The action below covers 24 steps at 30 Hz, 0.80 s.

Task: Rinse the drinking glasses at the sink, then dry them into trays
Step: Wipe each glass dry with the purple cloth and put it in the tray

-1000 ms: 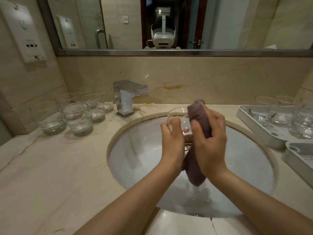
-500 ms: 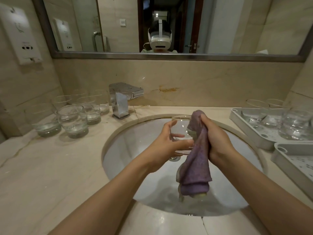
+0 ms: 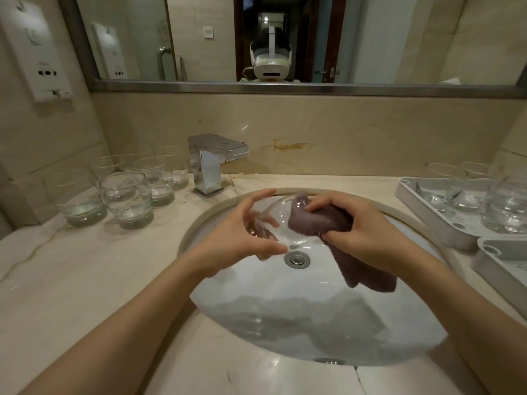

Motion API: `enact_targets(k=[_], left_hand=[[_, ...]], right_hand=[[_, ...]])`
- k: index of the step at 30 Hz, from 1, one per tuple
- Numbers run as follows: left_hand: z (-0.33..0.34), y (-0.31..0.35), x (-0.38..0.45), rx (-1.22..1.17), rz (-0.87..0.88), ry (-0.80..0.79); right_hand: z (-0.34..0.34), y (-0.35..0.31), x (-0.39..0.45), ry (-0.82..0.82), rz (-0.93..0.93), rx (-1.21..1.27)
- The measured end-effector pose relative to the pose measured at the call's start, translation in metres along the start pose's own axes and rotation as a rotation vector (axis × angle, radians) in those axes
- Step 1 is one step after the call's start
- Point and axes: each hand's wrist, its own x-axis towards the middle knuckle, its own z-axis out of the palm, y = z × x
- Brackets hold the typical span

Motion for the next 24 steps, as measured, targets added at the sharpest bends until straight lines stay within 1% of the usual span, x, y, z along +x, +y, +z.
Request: enact_targets(k=[3,4,6,8,9,10,12,14,16,17,18,20,22,23,24], left_hand=[[-0.005,-0.001,-0.003,-0.063,-0.018,0.021],[-0.005,-0.002,-0.003,-0.108,-0.039,-0.012],[-0.006,-0.006,-0.003,-0.236,-0.093,-0.132],[-0.009,-0.007,-0.003,-0.314,-0.113,-0.196],[-0.010,-0.007,-0.002,-0.345,-0.100,-0.187],[-0.011,-0.006,-0.002,-0.371,-0.087,-0.163],[-0.010,-0.003,-0.001,-0.414,-0.085,-0.125],[-0.009,-0.003,-0.001,-0.446,-0.083,-0.109],[-0.006,-0.001,-0.002,-0.474,-0.078,-0.090],[-0.005,-0.001,-0.002,-0.490,-0.074,-0.079],[-0.003,0.001,-0.003,-0.500,-0.069,-0.069],[0.000,0.002,-0.006,-0.448,-0.070,-0.061],[0.000,0.001,-0.008,-0.245,-0.091,-0.082],[-0.001,0.000,-0.010,-0.128,-0.098,-0.098],[-0.001,-0.001,-0.011,-0.038,-0.094,-0.104]], right_hand=[[0.000,-0.007,0.000,-0.133,0.060,0.107],[-0.001,-0.010,0.000,-0.191,0.089,0.165],[-0.003,-0.013,-0.001,-0.293,0.132,0.310],[-0.006,-0.016,-0.001,-0.331,0.181,0.461],[-0.005,-0.015,0.000,-0.308,0.190,0.527],[-0.004,-0.015,0.001,-0.246,0.200,0.577],[-0.002,-0.015,0.001,-0.071,0.201,0.611],[0.001,-0.013,0.001,0.051,0.117,0.539],[0.001,-0.008,0.000,0.094,0.039,0.357],[0.001,-0.007,-0.001,0.073,0.018,0.281],[0.002,-0.007,-0.001,0.026,0.011,0.254],[0.006,-0.008,-0.004,-0.126,0.058,0.282],[0.015,-0.007,-0.007,-0.306,0.111,0.260],[0.020,-0.006,-0.008,-0.362,0.133,0.249],[0.024,-0.004,-0.010,-0.385,0.157,0.266]])
